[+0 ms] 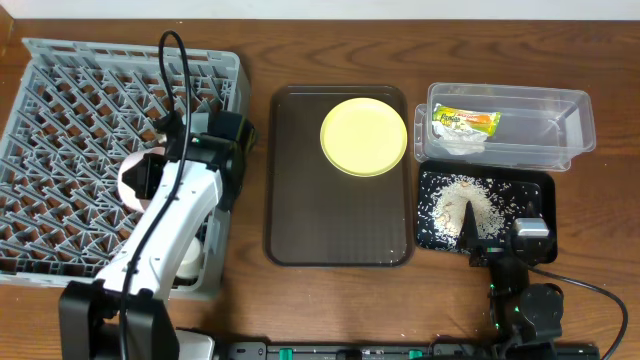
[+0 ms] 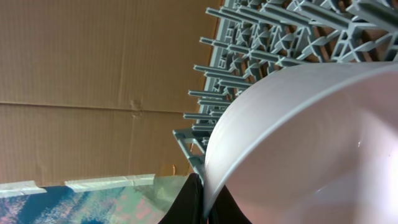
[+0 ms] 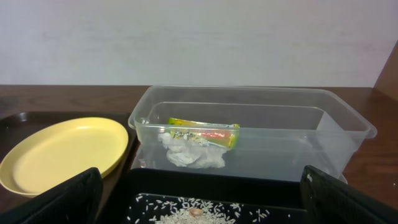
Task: Sort waste into correct bins and load items into the dishwasher
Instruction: 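Lower the white bowl upright into the rack slots with the left gripper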
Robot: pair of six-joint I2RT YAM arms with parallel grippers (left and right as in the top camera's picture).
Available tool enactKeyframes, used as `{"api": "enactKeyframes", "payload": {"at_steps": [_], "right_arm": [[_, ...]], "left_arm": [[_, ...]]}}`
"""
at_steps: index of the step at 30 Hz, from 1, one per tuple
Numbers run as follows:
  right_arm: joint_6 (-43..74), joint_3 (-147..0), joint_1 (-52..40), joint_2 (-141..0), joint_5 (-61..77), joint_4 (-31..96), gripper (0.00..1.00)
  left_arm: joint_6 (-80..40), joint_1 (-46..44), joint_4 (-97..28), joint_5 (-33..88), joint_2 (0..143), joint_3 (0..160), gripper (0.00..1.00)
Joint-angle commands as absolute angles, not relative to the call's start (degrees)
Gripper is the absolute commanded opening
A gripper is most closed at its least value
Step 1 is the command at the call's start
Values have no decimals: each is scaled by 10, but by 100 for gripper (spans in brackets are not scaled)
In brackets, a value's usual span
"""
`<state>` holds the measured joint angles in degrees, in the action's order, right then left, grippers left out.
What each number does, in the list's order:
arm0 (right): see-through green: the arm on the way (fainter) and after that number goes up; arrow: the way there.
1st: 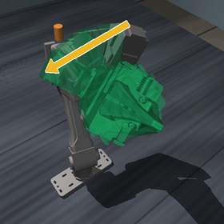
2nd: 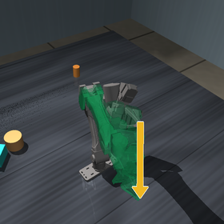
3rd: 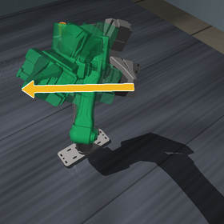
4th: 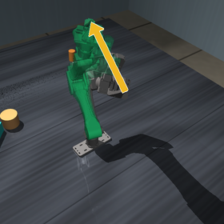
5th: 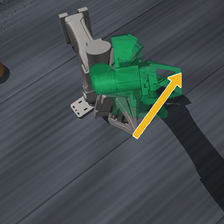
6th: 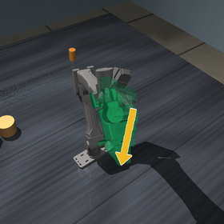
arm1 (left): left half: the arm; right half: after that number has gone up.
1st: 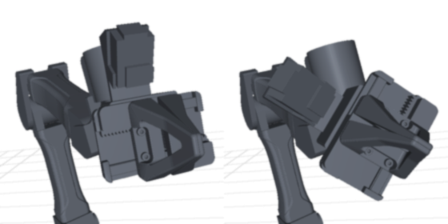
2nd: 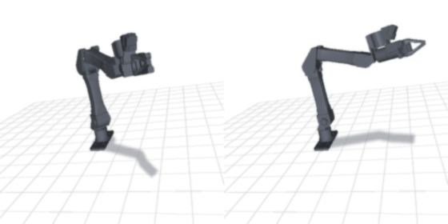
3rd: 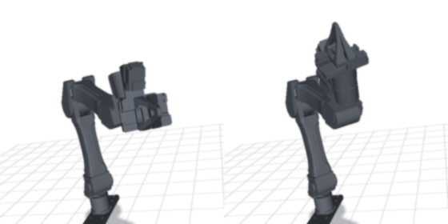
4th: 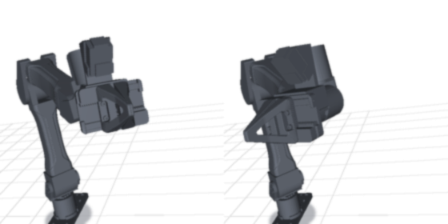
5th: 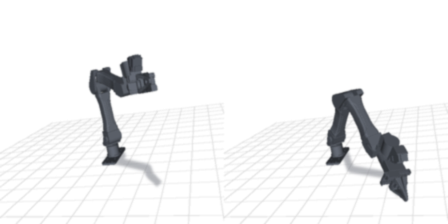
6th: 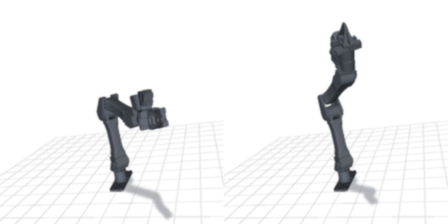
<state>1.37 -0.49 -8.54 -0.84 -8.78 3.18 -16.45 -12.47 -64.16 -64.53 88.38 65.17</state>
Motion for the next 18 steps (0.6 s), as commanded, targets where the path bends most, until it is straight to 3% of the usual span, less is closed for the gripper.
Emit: {"api": "enactKeyframes", "payload": {"at_steps": [1, 11, 18], "right_arm": [[8, -3, -78, -4, -87, 32, 99], [8, -3, -78, -4, -87, 32, 99], [8, -3, -78, -4, -87, 32, 99]], "left_arm": [[-166, -115, -639, -630, 899, 636, 6], [-166, -97, -613, -594, 907, 615, 7], [-151, -84, -602, -635, 907, 611, 8]]}}
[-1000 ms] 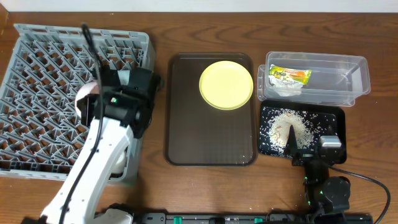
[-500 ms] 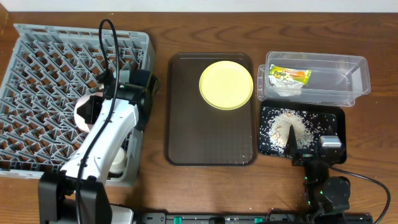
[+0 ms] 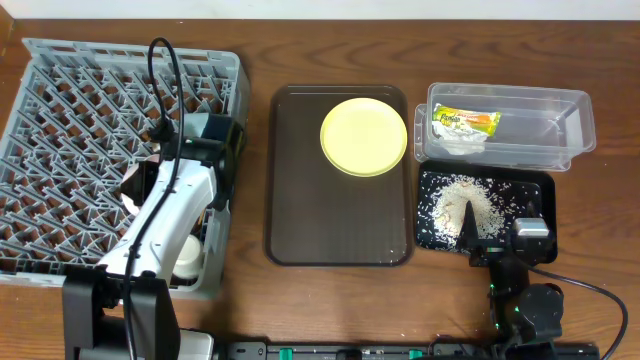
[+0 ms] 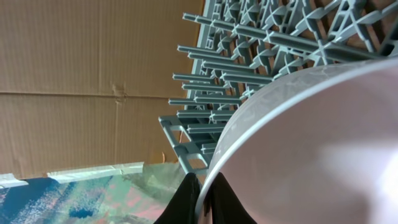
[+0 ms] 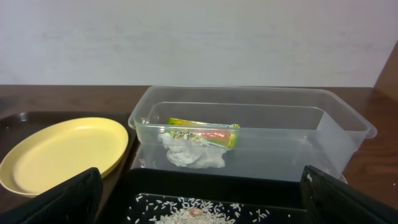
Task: Sort waste into correct bins and load items into the dishwasher
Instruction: 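Lower the white bowl upright into the rack slots with the left gripper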
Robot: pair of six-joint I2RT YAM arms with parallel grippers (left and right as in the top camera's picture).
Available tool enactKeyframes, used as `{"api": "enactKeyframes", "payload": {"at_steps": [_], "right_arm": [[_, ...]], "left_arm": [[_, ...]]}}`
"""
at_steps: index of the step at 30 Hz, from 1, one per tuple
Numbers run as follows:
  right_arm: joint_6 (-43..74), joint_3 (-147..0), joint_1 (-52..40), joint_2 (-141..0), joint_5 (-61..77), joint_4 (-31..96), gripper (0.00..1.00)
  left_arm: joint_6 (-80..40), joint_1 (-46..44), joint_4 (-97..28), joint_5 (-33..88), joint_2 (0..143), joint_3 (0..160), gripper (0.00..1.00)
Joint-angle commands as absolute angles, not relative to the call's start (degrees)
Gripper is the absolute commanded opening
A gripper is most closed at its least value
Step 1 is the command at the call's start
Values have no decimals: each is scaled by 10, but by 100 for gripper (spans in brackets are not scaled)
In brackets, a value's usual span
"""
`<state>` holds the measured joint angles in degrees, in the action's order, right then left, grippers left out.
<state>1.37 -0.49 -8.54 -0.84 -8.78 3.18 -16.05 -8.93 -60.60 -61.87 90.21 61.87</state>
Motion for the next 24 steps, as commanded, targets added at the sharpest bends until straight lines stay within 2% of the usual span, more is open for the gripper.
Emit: {"api": "enactKeyframes", "payload": {"at_steps": [1, 24], "right_arm": [[8, -3, -78, -4, -87, 32, 99], [8, -3, -78, -4, -87, 32, 99]], "left_arm": [[-151, -84, -601, -634, 907, 611, 8], [-134, -72, -573, -688, 907, 611, 13]]}}
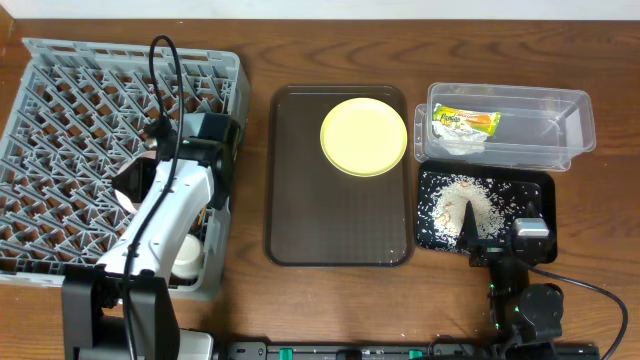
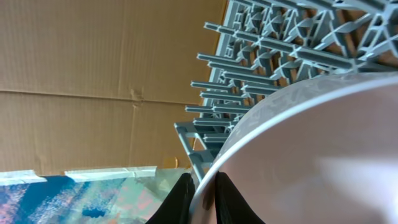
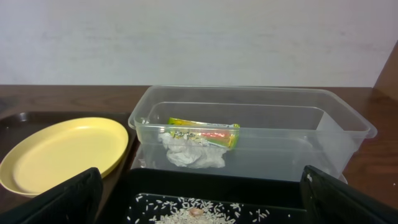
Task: Sort waste into correct bins and load items into the dishwasher
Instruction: 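Lower the white bowl upright into the rack slots with the left gripper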
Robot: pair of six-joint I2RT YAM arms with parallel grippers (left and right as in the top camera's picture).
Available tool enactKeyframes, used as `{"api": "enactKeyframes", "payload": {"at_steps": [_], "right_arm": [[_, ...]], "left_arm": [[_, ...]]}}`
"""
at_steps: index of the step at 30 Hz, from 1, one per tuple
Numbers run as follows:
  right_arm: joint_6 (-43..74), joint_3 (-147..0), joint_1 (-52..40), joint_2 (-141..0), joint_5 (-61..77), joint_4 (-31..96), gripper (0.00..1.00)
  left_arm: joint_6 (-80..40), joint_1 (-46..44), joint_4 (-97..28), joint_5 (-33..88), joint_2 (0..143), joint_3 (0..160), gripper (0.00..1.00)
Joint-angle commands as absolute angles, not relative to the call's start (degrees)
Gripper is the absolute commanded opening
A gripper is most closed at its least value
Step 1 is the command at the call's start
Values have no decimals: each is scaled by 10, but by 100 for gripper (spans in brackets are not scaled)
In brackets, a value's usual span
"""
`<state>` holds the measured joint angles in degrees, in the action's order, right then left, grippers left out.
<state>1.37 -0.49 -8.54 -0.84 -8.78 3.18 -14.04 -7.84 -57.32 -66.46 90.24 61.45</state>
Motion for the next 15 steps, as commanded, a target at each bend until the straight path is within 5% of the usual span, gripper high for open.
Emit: {"api": "enactKeyframes", "payload": {"at_steps": [1, 15], "right_arm": [[8, -3, -78, -4, -87, 32, 99], [8, -3, -78, -4, -87, 32, 99]], "left_arm": [[-134, -72, -573, -685, 907, 611, 13], [-152, -75, -640, -487, 891, 626, 6]]}}
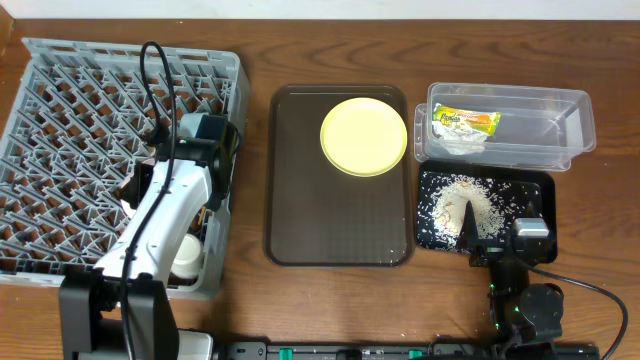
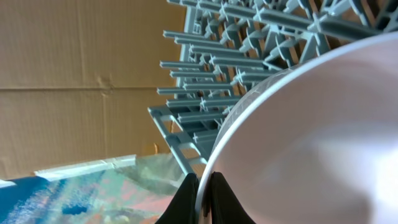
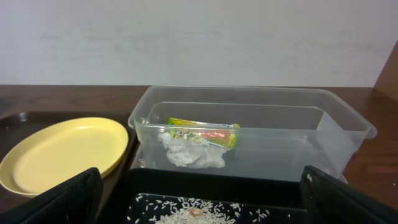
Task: Sort waste into correct bins and load items into the dishwasher
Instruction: 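Lower the white bowl upright into the rack slots with the left gripper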
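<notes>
A pale pink bowl (image 2: 311, 143) fills the left wrist view, tipped on edge against the tines of the grey dish rack (image 2: 249, 37). My left gripper (image 2: 202, 186) is shut on the bowl's rim, one black finger on each side. From overhead the left arm covers the bowl, so only a pale sliver (image 1: 128, 197) shows over the rack (image 1: 60, 100). A yellow plate (image 1: 363, 136) lies on the brown tray (image 1: 340, 225). My right gripper (image 3: 200, 186) rests open at the near edge of the black tray (image 1: 534, 186), nothing between its fingers.
Loose rice (image 1: 470, 205) lies scattered on the black tray. Behind it stands a clear bin (image 1: 545, 130) holding a green-yellow wrapper (image 1: 465, 120) and crumpled tissue (image 3: 189, 155). A white cup (image 1: 186, 258) sits in the rack's near right corner.
The left arm has shifted slightly left over the rack, and the wrist view now looks at the tines from another angle. The grip on the bowl's rim holds. Right arm unchanged.
The left gripper held the pink bowl over the rack's right side, much of the bowl showing from overhead. Then the arm stood farther left and less bowl showed. It stayed on edge among the tines, still gripped. The right arm never moved.
</notes>
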Robot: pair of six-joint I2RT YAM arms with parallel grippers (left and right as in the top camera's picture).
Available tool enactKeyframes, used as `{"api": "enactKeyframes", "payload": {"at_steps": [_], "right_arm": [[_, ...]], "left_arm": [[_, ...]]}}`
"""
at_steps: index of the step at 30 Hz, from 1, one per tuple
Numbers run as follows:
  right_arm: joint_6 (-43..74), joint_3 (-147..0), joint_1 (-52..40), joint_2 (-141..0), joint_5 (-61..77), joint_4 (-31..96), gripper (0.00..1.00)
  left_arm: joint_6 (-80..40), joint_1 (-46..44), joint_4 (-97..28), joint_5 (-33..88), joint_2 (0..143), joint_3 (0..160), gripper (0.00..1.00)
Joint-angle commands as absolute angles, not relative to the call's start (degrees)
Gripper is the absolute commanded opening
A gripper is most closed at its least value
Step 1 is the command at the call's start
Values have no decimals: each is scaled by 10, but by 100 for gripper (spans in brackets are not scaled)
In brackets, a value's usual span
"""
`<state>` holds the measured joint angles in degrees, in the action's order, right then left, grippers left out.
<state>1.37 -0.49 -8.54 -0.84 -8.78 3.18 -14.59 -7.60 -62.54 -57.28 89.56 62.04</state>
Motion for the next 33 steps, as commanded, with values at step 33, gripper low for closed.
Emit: {"api": "enactKeyframes", "payload": {"at_steps": [33], "right_arm": [[8, -3, -78, -4, -87, 32, 99]], "left_arm": [[-142, -121, -621, -622, 888, 625, 6]]}}
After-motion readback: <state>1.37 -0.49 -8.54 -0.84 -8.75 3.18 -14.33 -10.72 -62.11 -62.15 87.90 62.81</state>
